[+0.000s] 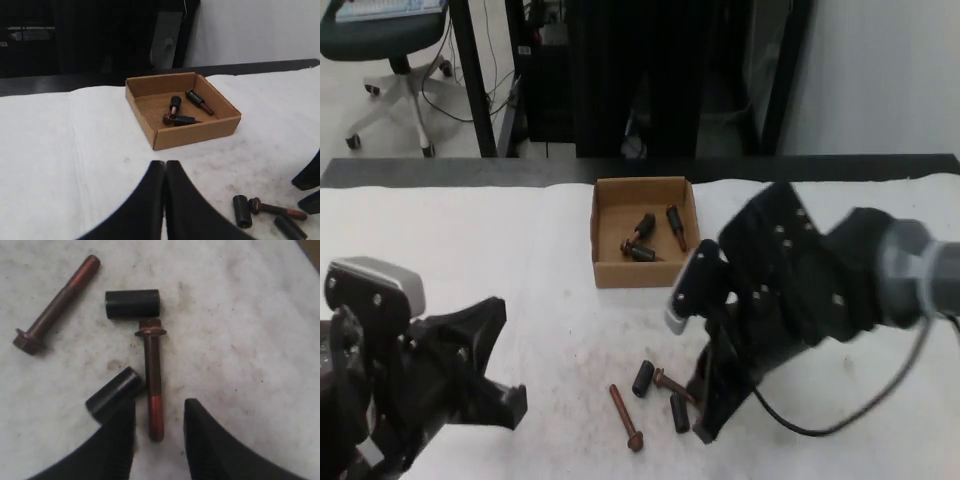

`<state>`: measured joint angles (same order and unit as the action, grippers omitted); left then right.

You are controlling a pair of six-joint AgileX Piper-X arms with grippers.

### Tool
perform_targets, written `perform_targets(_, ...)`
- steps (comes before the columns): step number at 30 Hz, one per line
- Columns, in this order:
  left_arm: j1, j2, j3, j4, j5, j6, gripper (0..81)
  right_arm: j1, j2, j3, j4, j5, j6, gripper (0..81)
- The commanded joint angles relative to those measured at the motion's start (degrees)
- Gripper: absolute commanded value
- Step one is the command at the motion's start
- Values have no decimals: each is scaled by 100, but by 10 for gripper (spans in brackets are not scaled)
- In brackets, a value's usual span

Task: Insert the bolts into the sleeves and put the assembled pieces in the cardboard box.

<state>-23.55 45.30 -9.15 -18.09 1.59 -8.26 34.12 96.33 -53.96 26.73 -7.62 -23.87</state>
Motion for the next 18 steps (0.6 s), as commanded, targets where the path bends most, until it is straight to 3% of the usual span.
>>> perform_targets(1,2,-58,-34,-105,-39,-134,1,8,294,-433,9,40,-158,312)
perform_targets(10,2,-434,-32,-60,-28,-124,1,8,1065,-1654,425,40,-256,312)
perform_targets(18,2,-479,-32,20,-28,-124,1,8,1298,-1860,1203,23,-372,312)
